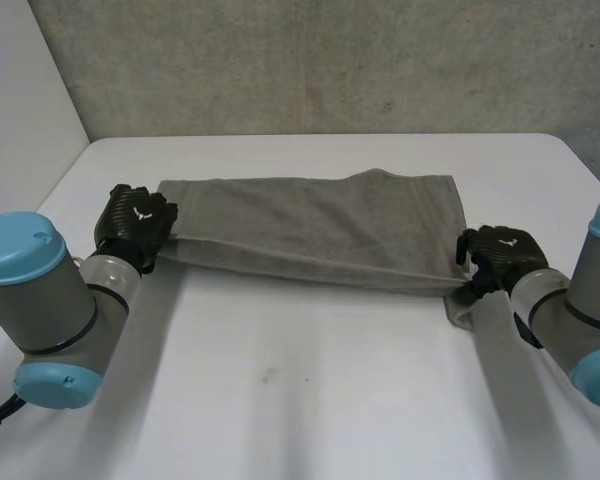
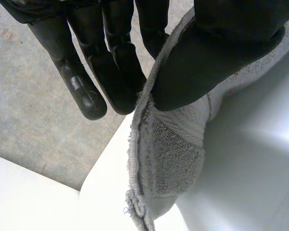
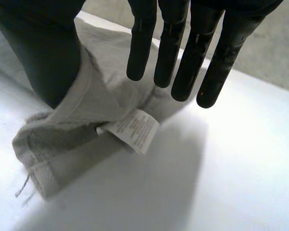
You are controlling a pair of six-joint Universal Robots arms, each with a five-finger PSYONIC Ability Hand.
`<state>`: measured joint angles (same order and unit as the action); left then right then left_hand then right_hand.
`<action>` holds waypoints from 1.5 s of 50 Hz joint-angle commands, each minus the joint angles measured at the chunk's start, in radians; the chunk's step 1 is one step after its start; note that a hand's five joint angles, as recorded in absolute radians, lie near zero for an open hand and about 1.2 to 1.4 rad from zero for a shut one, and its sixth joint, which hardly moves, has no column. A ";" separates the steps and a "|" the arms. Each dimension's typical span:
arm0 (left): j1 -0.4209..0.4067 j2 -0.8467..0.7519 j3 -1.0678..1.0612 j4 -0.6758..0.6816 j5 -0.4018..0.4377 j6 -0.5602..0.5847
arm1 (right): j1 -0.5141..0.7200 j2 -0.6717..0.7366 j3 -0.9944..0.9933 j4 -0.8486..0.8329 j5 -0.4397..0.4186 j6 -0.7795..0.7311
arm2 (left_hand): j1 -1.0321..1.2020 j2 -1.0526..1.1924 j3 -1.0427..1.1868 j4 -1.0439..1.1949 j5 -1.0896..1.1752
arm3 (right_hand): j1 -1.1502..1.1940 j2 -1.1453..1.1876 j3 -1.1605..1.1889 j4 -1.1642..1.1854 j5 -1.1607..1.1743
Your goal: Fold the towel.
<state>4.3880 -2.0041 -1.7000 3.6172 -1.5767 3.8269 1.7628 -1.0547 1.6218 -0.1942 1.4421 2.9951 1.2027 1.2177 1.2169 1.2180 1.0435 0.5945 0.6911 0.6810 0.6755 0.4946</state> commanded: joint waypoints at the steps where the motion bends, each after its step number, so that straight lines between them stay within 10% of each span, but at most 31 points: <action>1: 0.002 -0.001 0.000 0.000 0.000 -0.001 | -0.020 0.005 0.010 0.002 0.001 0.047 | 0.194 0.179 0.179 0.178 0.178 | 0.186 0.090 0.100 0.105 0.112; 12: 0.001 0.008 -0.013 -0.029 -0.002 0.000 | -0.017 -0.018 0.018 0.070 -0.003 0.048 | 0.194 0.179 0.179 0.178 0.178 | 0.227 0.131 0.141 0.146 0.153; 14: 0.002 0.027 -0.013 -0.083 -0.002 0.002 | -0.020 -0.031 0.018 0.107 -0.019 0.042 | 0.194 0.179 0.179 0.178 0.178 | 0.785 0.688 0.698 0.704 0.710; 18: 0.004 0.056 -0.012 -0.172 -0.003 0.003 | -0.017 -0.061 0.017 0.113 -0.032 -0.002 | 0.194 0.179 0.179 0.178 0.178 | 0.802 0.705 0.715 0.721 0.727; 33: 0.042 0.339 -0.082 -0.716 0.006 0.066 | -0.036 -0.480 0.148 0.464 -0.051 -1.009 | 0.194 0.179 0.179 0.178 0.178 | 0.802 0.705 0.715 0.721 0.727; 40: 0.036 0.364 -0.095 -0.701 0.007 0.141 | -0.026 -0.513 0.153 0.507 -0.048 -1.154 | 0.194 0.179 0.179 0.178 0.178 | 0.802 0.705 0.715 0.721 0.727; 53: -0.016 -0.017 0.155 -0.385 -0.040 0.149 | 0.072 -0.115 -0.051 0.164 0.082 -1.039 | 0.194 0.179 0.179 0.178 0.178 | 0.802 0.705 0.715 0.721 0.727; 71: -0.047 -0.427 0.631 -0.292 -0.089 0.155 | 0.104 0.328 -0.425 -0.258 0.135 -1.044 | 0.194 0.179 0.179 0.178 0.178 | 0.785 0.689 0.699 0.704 0.711; 73: -0.050 -0.461 0.669 -0.290 -0.088 0.155 | 0.106 0.370 -0.451 -0.289 0.139 -1.039 | 0.002 -0.013 -0.012 -0.013 -0.013 | -0.392 -0.488 -0.478 -0.473 -0.466; 74: -0.050 -0.461 0.669 -0.290 -0.088 0.155 | 0.106 0.371 -0.451 -0.289 0.139 -1.039 | 0.000 -0.015 -0.014 -0.015 -0.015 | -0.398 -0.495 -0.484 -0.479 -0.473; 75: -0.051 -0.464 0.674 -0.288 -0.088 0.155 | 0.106 0.383 -0.454 -0.294 0.142 -1.038 | -0.793 -0.808 -0.807 -0.809 -0.809 | -0.420 -0.517 -0.507 -0.501 -0.495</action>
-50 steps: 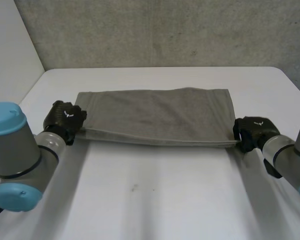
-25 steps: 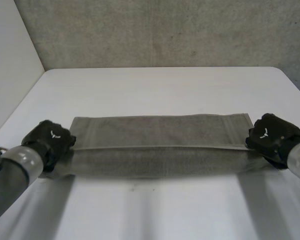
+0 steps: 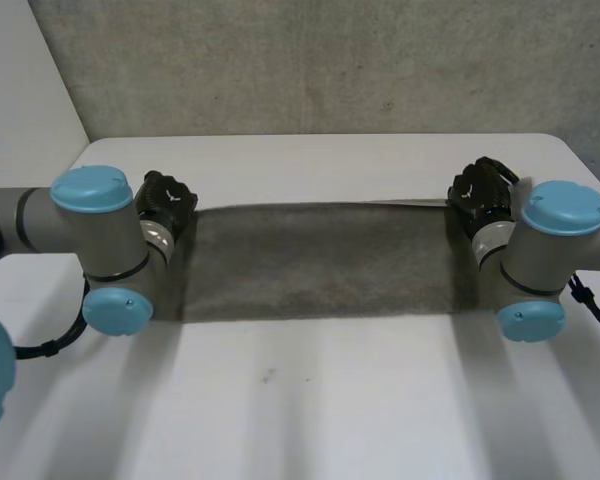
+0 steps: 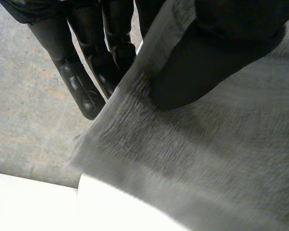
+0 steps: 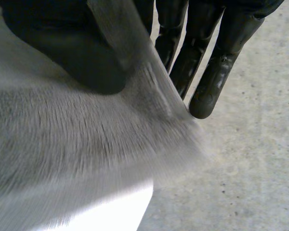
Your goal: Fold the towel.
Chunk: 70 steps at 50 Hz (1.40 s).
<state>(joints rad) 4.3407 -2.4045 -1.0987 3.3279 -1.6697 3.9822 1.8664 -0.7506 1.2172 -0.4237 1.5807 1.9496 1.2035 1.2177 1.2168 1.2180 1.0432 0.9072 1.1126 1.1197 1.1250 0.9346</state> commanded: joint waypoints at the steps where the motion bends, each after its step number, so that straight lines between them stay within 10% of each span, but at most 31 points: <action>1: -0.006 -0.064 0.071 0.002 0.008 0.000 | 0.002 0.080 -0.050 -0.061 0.011 0.012 | -0.988 -1.002 -1.001 -1.003 -1.002 | -0.733 -0.938 -0.945 -0.951 -0.935; 15: -0.029 0.065 -0.024 0.013 -0.004 -0.017 | -0.010 -0.185 0.139 -0.001 -0.024 0.344 | -1.029 -1.043 -1.042 -1.044 -1.043 | -0.733 -0.938 -0.945 -0.951 -0.935; 30: -0.018 0.356 -0.397 0.022 0.013 -0.270 | -0.183 -0.336 0.209 0.587 -0.205 0.646 | -1.029 -1.043 -1.042 -1.044 -1.043 | -0.733 -0.938 -0.945 -0.951 -0.935; 59: -0.018 0.406 -0.512 0.070 0.050 -0.328 | -0.294 -0.236 0.291 0.433 -0.265 0.634 | -1.029 -1.043 -1.042 -1.044 -1.043 | 0.091 -0.114 -0.121 -0.126 -0.111; 60: -0.019 0.406 -0.512 0.070 0.050 -0.328 | -0.299 -0.237 0.289 0.419 -0.260 0.634 | -1.029 -1.043 -1.042 -1.044 -1.043 | 0.463 0.257 0.250 0.245 0.261; 70: -0.019 0.409 -0.527 0.070 0.050 -0.328 | -0.368 -0.270 0.288 0.296 -0.130 0.471 | -1.029 -1.043 -1.042 -1.044 -1.043 | 0.489 0.284 0.277 0.271 0.287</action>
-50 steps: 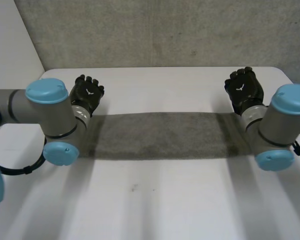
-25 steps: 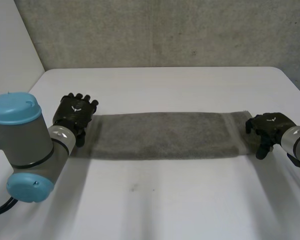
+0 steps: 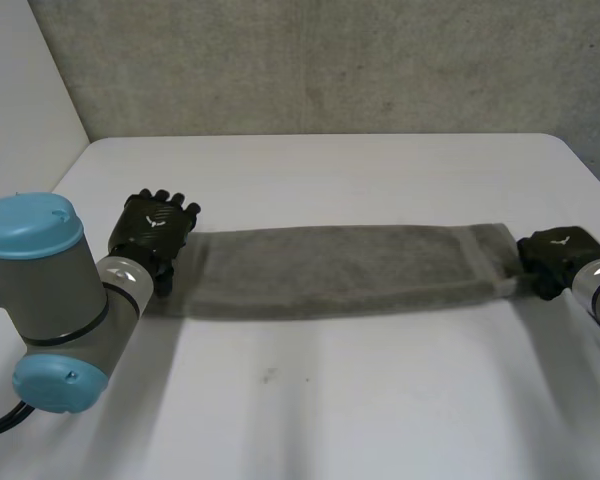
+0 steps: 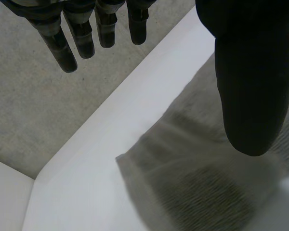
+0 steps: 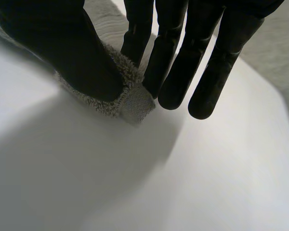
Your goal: Fold the towel.
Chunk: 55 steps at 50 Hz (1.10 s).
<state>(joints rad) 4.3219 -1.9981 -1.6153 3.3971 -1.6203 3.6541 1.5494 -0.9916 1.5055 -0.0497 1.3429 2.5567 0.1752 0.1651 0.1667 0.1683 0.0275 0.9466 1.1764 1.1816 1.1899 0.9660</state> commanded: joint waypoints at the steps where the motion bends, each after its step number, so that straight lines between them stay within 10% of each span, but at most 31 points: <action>1: -0.001 0.004 -0.014 0.001 0.000 0.000 | -0.073 -0.048 -0.001 -0.096 0.155 -0.200 | -0.001 0.009 0.008 0.006 -0.027 | 0.450 0.220 0.215 0.206 0.256; 10: 0.002 0.027 -0.017 0.001 0.000 0.000 | -0.084 -0.091 -0.013 -0.145 0.222 -0.349 | -0.001 0.009 0.008 0.006 -0.027 | 0.450 0.220 0.215 0.206 0.256; 29: 0.002 0.042 -0.025 0.001 -0.004 -0.003 | 0.645 -0.050 -0.145 -0.321 0.038 -0.265 | -0.001 0.009 0.008 0.006 -0.027 | 0.450 0.220 0.215 0.206 0.256; 41: 0.002 0.044 -0.038 0.002 -0.006 -0.003 | 0.842 0.176 -0.211 -0.320 -0.048 -0.299 | -0.001 0.009 0.008 0.006 -0.027 | 0.450 0.220 0.215 0.206 0.256; 48: -0.004 0.045 -0.046 0.002 -0.007 -0.006 | 0.839 0.148 -0.205 -0.317 0.004 -0.286 | -0.001 0.009 0.008 0.006 -0.027 | -0.772 -1.002 -1.007 -1.015 -0.966; 55: -0.013 0.058 -0.044 0.004 -0.004 -0.017 | 0.787 -0.010 -0.134 -0.309 0.122 -0.111 | -0.001 0.009 0.008 0.006 -0.027 | -0.772 -1.002 -1.007 -1.015 -0.966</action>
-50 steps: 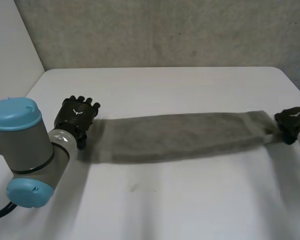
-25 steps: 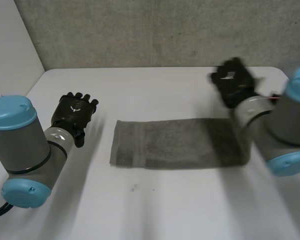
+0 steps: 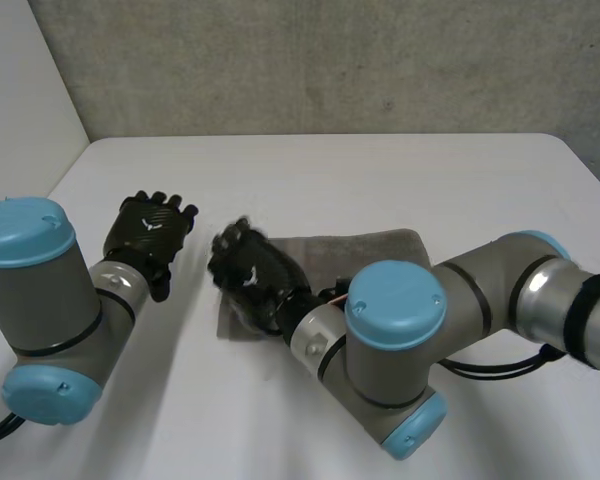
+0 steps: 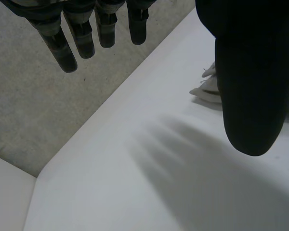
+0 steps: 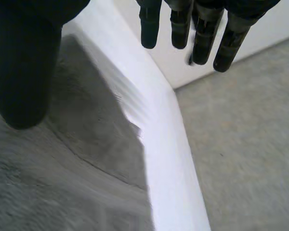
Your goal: Fold the towel.
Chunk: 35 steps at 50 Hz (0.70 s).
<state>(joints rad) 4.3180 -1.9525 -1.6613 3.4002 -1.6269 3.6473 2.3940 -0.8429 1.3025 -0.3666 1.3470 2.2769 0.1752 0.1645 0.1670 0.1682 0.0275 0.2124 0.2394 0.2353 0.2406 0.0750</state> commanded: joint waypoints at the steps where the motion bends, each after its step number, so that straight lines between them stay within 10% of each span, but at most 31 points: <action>1: -0.017 0.017 0.005 0.002 0.004 -0.019 | -0.105 -0.194 0.101 0.015 0.130 0.237 | -0.001 0.010 0.008 0.006 -0.027 | -0.038 -0.065 -0.061 -0.066 -0.075; 16: -0.172 0.003 0.072 0.005 0.009 -0.111 | -0.424 -0.306 0.330 0.241 0.116 0.504 | -0.001 0.010 0.008 0.006 -0.027 | 0.008 -0.019 -0.015 -0.021 -0.030; 28: -0.173 -0.017 0.063 0.005 0.007 -0.111 | -0.538 -0.211 0.393 0.169 -0.014 0.503 | -0.001 0.010 0.008 0.006 -0.027 | 1.145 1.118 1.122 1.117 1.108; 35: -0.162 -0.008 0.045 0.005 0.004 -0.113 | -0.536 -0.237 0.367 0.163 -0.003 0.501 | -0.001 0.010 0.008 0.006 -0.027 | 1.184 1.157 1.161 1.156 1.147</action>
<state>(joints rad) 4.1458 -1.9683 -1.6019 3.4054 -1.6210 3.5349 1.8505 -1.0608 1.6959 -0.1999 1.3371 2.7772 0.1752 0.1645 0.1670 0.1670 0.0275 0.8991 1.1763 1.1810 1.1881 0.9667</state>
